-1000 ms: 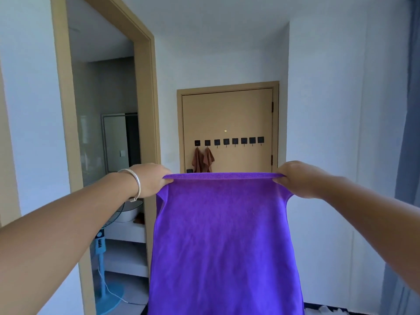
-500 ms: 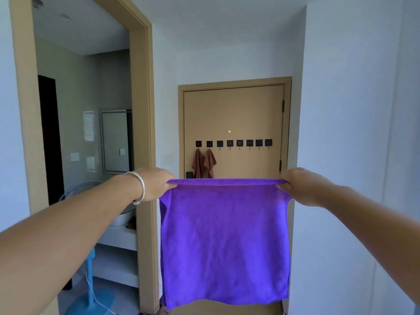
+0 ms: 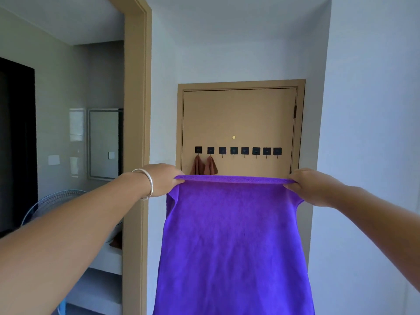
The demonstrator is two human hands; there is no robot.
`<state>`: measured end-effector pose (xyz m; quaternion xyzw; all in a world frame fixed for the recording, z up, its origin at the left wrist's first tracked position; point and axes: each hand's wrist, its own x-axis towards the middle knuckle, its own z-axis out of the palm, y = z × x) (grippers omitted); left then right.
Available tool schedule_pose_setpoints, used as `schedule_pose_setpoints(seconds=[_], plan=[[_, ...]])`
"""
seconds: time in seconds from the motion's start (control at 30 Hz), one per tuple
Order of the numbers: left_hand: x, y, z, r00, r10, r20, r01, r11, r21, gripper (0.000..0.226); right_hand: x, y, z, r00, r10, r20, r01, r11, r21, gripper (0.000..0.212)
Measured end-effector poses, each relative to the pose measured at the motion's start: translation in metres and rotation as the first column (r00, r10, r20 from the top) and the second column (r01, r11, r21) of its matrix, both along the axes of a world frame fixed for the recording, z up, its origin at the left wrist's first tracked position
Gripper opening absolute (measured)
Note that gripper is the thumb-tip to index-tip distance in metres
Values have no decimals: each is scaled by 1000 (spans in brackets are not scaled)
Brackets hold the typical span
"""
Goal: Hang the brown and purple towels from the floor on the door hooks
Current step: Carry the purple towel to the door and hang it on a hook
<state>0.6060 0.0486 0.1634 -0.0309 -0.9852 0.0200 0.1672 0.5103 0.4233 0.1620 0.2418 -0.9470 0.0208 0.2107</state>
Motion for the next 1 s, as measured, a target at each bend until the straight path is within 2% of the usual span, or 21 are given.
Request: schedule_pose_setpoints(seconds=[0.2,0.37,0.47,0.7,1.0], plan=[[-68,-57,3,1000,9,-27,-9,1000,-7,36,-67,-57,3,1000,4,-11,-4,999,-33,35],[-116,-93,-6,1000,8,5,-8,1000,-4,37,-116,-91,-5,1000,0,16,0,1000,-5,28],[-145,-109,-8,999,18,28,-18,1000,-21,36,-146,-107,-8,999,-2,36,2,1000,6,31],[-227,-129,-13,998,42,36,-40,997,-59,36,-235,-132,-15,999,7,39,-9,999,36,34],[-359,-138,12,996,90,-1,-90,991,-102,38,-379,-139,5,999,30,12,-30,999,-22,34]])
